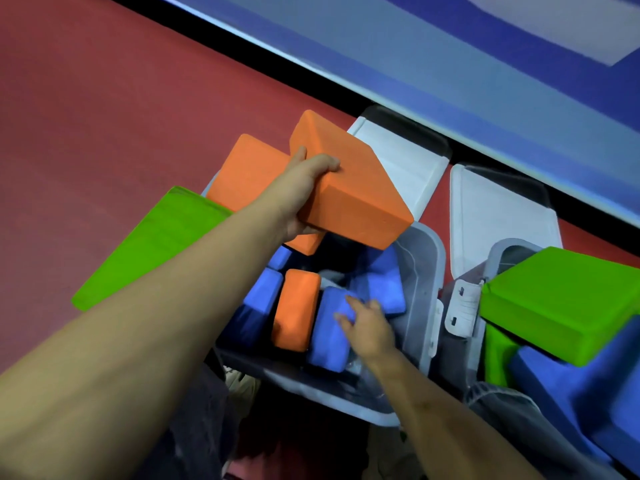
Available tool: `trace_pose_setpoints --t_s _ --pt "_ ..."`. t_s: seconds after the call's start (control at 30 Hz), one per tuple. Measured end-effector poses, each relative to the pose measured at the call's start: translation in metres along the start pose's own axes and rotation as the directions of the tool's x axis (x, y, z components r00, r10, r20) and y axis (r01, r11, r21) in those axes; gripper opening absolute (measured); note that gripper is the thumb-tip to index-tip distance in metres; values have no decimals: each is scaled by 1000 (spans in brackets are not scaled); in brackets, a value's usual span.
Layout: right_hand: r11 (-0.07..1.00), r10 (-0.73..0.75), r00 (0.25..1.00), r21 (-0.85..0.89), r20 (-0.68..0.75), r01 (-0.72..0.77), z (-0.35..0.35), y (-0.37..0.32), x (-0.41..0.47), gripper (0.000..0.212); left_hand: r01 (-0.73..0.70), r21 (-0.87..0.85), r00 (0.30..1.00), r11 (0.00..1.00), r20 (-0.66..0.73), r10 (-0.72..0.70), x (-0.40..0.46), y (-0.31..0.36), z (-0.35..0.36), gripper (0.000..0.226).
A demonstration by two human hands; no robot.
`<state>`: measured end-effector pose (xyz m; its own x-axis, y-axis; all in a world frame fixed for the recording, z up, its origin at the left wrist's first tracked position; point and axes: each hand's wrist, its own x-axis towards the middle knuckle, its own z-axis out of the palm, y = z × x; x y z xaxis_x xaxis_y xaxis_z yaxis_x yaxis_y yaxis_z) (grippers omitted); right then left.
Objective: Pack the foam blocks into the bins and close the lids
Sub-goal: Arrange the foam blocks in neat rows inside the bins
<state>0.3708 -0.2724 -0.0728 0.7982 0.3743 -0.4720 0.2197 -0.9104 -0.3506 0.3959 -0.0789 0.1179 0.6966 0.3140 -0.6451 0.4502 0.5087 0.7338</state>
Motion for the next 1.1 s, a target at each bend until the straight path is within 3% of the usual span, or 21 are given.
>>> trace_pose_setpoints --t_s 0.07,0.13,0.2,0.3,0.63,0.9,1.1 --pt "1000 -19 956 7 -294 22 -13 6 11 39 2 3 1000 1000 -7 -2 2 -1 -2 74" --pt "997 79 916 20 -394 -78 -27 14 24 44 0 5 1000 1000 -11 0 4 -2 -3 70" --pt "972 235 936 83 -261 -220 -33 25 36 69 1 10 1000 1000 -10 0 6 -1 -4 69" --pt "947 273 962 177 3 -269 -27 39 47 93 7 16 1000 1000 -13 -7 8 0 -6 70" --pt "926 318 945 240 -74 -293 -25 35 31 92 15 36 1000 999 12 -15 13 1 -9 70" --pt "947 299 941 74 158 -313 -34 28 -30 95 -5 66 999 998 48 2 -2 0 1 73" --pt "959 275 947 27 164 -283 -23 21 -58 95 -14 62 1000 998 24 13 -8 -1 2 74"
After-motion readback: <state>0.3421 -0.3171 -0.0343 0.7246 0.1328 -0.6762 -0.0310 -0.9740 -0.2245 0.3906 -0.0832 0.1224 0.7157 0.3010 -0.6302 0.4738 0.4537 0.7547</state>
